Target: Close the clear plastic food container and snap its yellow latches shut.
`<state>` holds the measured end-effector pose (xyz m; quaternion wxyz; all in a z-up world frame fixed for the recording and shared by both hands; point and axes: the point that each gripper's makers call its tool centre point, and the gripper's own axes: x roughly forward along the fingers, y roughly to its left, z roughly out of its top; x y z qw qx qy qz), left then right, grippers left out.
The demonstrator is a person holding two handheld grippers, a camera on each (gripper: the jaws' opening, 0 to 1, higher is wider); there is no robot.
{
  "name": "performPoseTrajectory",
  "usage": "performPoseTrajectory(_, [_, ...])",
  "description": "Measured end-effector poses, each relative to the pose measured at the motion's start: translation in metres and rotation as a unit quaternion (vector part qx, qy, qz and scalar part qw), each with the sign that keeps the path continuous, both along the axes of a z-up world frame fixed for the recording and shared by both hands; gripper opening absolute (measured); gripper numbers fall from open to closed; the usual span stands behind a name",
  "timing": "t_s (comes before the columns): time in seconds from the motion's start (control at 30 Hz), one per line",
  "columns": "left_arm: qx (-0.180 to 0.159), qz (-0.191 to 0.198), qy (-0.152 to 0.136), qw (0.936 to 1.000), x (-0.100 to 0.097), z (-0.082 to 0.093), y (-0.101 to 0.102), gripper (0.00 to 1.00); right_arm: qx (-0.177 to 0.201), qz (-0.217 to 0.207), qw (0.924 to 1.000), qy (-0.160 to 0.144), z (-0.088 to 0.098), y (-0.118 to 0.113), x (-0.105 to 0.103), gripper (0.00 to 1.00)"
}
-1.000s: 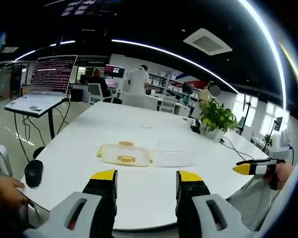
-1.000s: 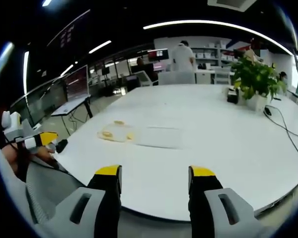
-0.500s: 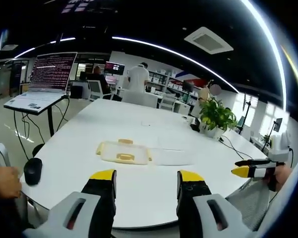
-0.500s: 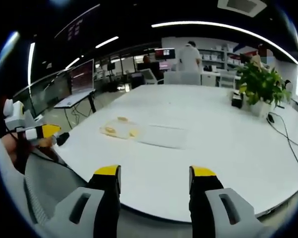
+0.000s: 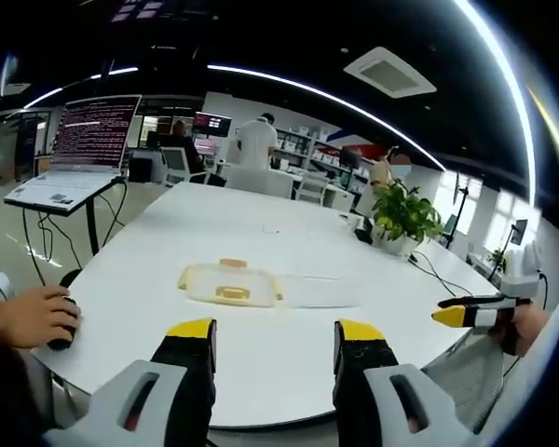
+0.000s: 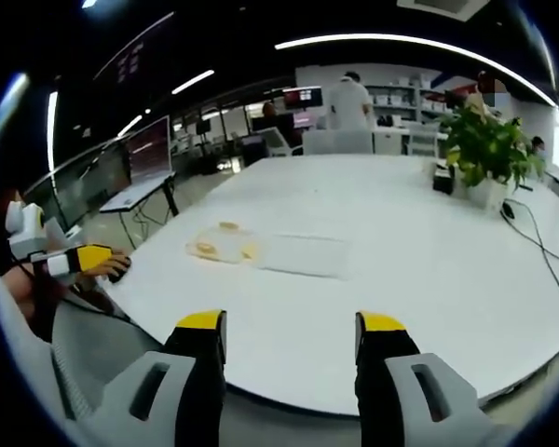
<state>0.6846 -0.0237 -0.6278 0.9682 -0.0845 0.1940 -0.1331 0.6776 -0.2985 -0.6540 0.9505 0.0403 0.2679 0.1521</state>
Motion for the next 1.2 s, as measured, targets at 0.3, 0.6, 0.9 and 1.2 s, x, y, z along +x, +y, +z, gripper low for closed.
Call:
performPoseTrajectory(0.3, [-0.004, 0.001, -0.008, 1.0000, 0.018, 0.007, 0.001, 0.45, -0.002, 0.010, 0.9999, -0.005, 0.010, 0.004, 0.021, 0.51])
performPoseTrajectory(0.6, [0.009, -0.006, -0.010, 0.9999, 0.043, 0.009, 0.012, 0.45, -0.001, 0.032, 0.9995, -0.008, 0.012, 0.016, 0.048, 0.50])
performPoseTrajectory(0.9, [0.022, -0.008, -0.003, 0.9997, 0.064, 0.003, 0.021, 0.45, 0.000, 0.044, 0.9990, -0.008, 0.014, 0.024, 0.072, 0.50])
performPoseTrajectory(1.2, [0.035, -0.020, 0.003, 0.9992, 0.083, -0.005, 0.025, 0.45, -0.001, 0.053, 0.9985, -0.007, 0.013, 0.031, 0.092, 0.49])
